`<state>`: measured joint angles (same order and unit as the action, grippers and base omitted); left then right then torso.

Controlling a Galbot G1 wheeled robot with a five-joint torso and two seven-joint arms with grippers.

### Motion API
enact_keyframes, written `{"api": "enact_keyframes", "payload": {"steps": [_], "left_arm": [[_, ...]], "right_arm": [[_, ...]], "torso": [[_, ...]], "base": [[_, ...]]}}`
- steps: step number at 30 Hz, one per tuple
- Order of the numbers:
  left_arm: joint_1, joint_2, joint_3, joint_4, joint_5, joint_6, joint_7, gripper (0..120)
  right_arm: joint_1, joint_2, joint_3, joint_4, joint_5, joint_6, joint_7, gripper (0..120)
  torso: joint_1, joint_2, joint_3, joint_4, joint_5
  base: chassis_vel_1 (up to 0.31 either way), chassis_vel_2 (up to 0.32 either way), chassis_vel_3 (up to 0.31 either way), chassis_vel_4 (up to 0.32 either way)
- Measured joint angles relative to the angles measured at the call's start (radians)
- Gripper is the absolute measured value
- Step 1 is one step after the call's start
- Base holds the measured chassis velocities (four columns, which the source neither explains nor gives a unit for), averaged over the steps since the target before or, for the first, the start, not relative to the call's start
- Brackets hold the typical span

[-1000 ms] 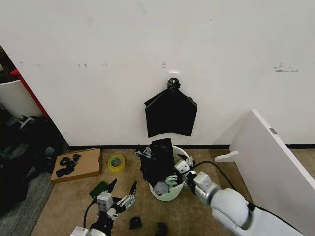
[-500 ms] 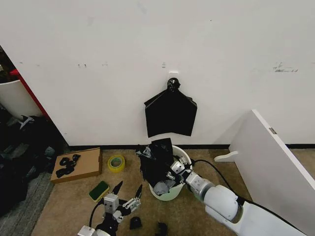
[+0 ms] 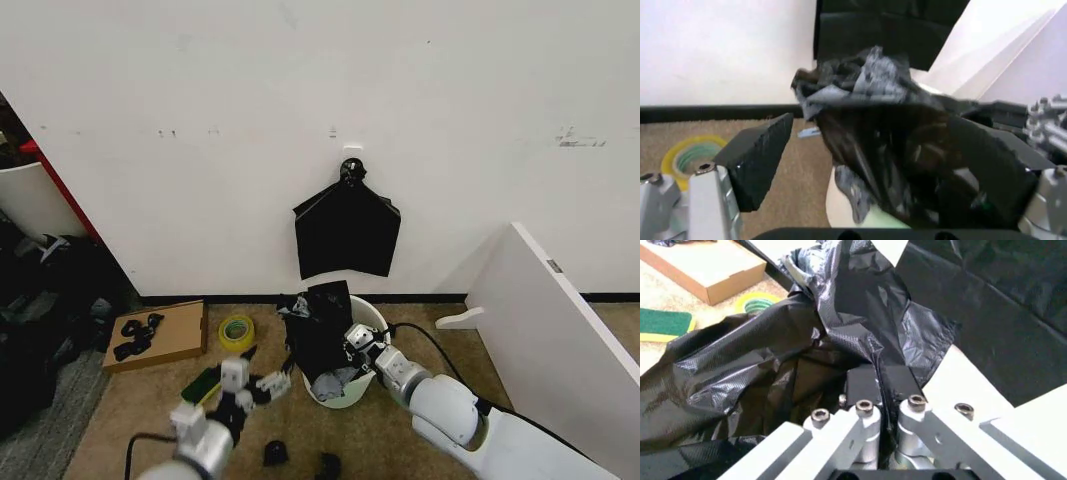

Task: Place the garbage bag over the trash bin.

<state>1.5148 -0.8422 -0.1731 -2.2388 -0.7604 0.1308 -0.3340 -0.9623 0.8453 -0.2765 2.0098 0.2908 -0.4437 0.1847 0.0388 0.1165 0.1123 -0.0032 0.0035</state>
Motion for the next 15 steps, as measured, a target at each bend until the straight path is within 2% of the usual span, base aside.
{"api": "enact_keyframes", "payload": {"steps": [1, 2, 3, 7, 10, 14, 15], "left_arm": [[0.000, 0.000, 0.000, 0.000, 0.000, 0.000, 0.000, 93], [-0.071, 0.015, 0.019, 0.008, -0.047, 0.047, -0.026, 93], [-0.107, 0.018, 0.037, 0.019, -0.061, 0.057, -0.035, 93], [-0.238, 0.002, 0.169, 0.094, -0.098, 0.077, -0.058, 93], [-0.269, -0.009, 0.203, 0.119, -0.101, 0.091, -0.072, 93], [-0.362, -0.040, 0.259, 0.151, -0.151, 0.183, -0.161, 93], [-0.362, -0.040, 0.259, 0.151, -0.151, 0.183, -0.161, 93]], "right_arm": [[0.000, 0.000, 0.000, 0.000, 0.000, 0.000, 0.000, 0], [-0.001, 0.001, 0.002, 0.002, 0.007, -0.002, 0.004, 0], [-0.002, 0.002, 0.002, 0.002, 0.010, -0.003, 0.006, 0], [-0.002, 0.006, 0.008, 0.007, 0.034, -0.013, 0.021, 0], [-0.002, 0.004, 0.010, 0.010, 0.041, -0.015, 0.024, 0], [-0.001, -0.003, 0.019, 0.016, 0.049, -0.016, 0.027, 0], [-0.001, -0.003, 0.019, 0.016, 0.049, -0.016, 0.027, 0]], "torso": [[0.000, 0.000, 0.000, 0.0000, 0.0000], [0.000, 0.000, 0.000, 0.0005, 0.0000], [0.000, 0.000, 0.000, 0.0004, 0.0000], [0.000, 0.000, 0.000, 0.0004, 0.0000], [0.000, 0.000, 0.000, 0.0006, 0.0000], [0.000, 0.000, 0.000, 0.0007, 0.0001], [0.000, 0.000, 0.000, 0.0007, 0.0001]], "base": [[0.000, 0.000, 0.000, 0.000], [0.000, 0.000, 0.000, 0.000], [0.000, 0.000, 0.000, 0.000], [0.000, 0.000, 0.000, 0.000], [0.000, 0.000, 0.000, 0.000], [0.000, 0.000, 0.000, 0.000], [0.000, 0.000, 0.000, 0.000]]}}
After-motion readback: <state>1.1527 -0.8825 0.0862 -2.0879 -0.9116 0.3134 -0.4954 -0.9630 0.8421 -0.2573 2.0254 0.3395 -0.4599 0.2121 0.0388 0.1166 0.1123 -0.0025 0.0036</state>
